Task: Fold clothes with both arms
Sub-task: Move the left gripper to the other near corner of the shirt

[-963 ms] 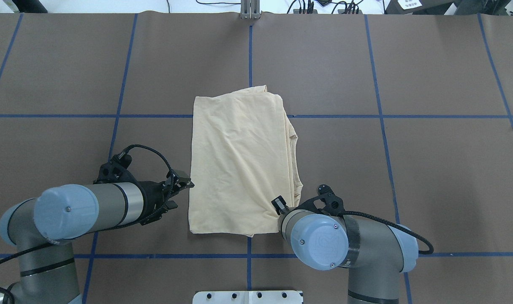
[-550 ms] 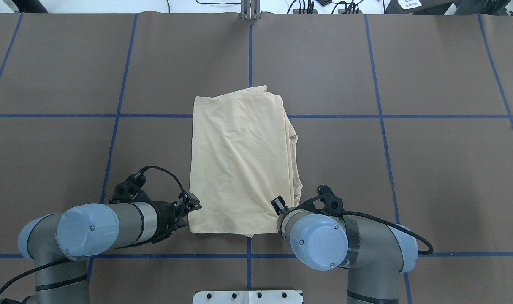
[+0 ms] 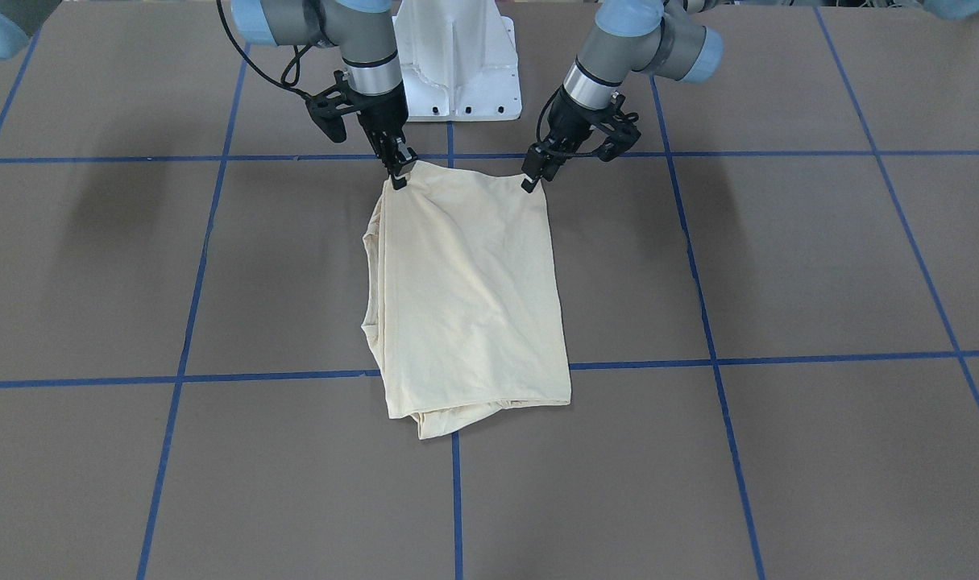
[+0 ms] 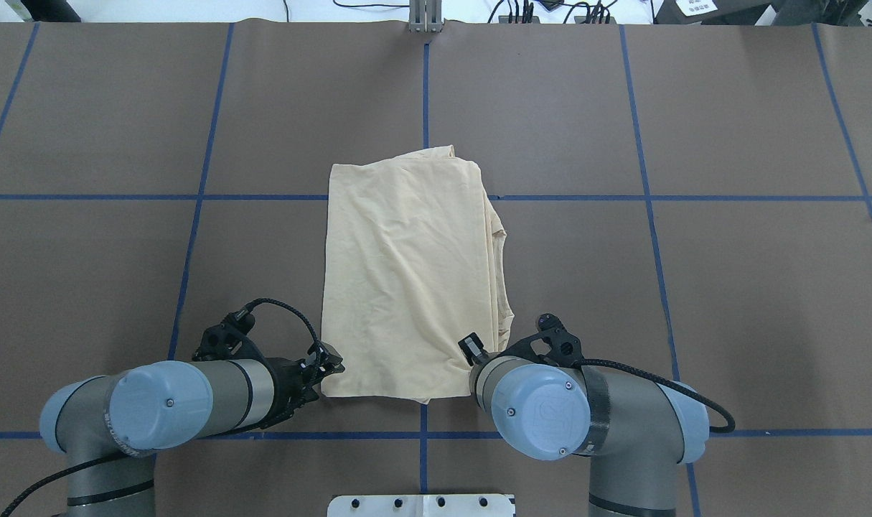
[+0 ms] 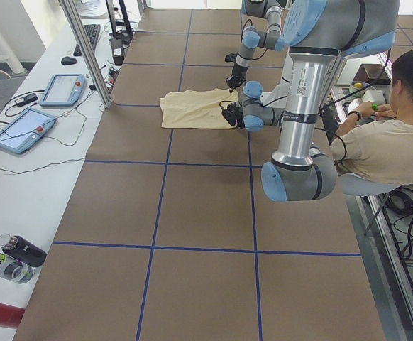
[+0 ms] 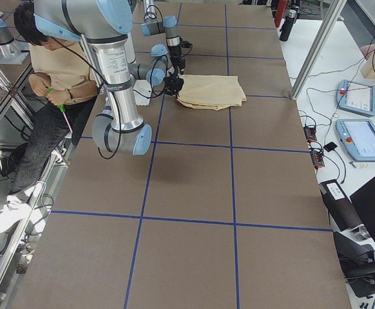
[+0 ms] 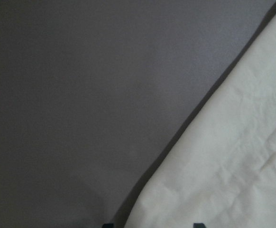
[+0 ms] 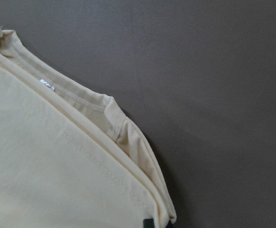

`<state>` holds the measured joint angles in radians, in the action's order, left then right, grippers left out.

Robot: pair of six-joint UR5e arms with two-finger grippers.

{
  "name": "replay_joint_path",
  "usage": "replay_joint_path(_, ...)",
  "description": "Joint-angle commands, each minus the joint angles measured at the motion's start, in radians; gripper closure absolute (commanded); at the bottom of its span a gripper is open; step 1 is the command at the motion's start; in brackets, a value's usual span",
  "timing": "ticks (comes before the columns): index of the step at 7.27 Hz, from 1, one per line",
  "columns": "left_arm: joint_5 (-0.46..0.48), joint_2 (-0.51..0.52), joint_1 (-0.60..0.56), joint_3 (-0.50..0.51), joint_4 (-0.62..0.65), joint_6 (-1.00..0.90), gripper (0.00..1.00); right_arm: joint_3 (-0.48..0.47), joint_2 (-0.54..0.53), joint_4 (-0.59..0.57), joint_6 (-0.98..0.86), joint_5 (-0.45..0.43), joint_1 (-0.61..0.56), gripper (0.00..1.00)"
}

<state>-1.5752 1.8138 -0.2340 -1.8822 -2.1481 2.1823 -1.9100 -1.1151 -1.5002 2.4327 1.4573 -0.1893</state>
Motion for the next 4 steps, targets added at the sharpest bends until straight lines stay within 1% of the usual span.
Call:
replay_joint_path(1, 0.0, 0.002, 0.019, 0.014, -0.001, 0.001, 0.36, -0.001, 0.001, 0.0, 0.0, 0.0, 0.001, 1.0)
replay_joint_path(2, 0.0, 0.009, 0.018, 0.018, -0.001, 0.001, 0.39, -0.001, 0.001, 0.0, 0.0, 0.0, -0.001, 1.0)
replay_joint_path(3, 0.0, 0.01, 0.018, 0.017, -0.001, 0.013, 0.67, -0.003, 0.001, 0.0, 0.0, 0.0, -0.001, 1.0)
replay_joint_path(4, 0.0, 0.01, 0.018, 0.017, -0.001, 0.051, 1.0, -0.013, -0.005, 0.0, 0.0, 0.0, -0.001, 1.0)
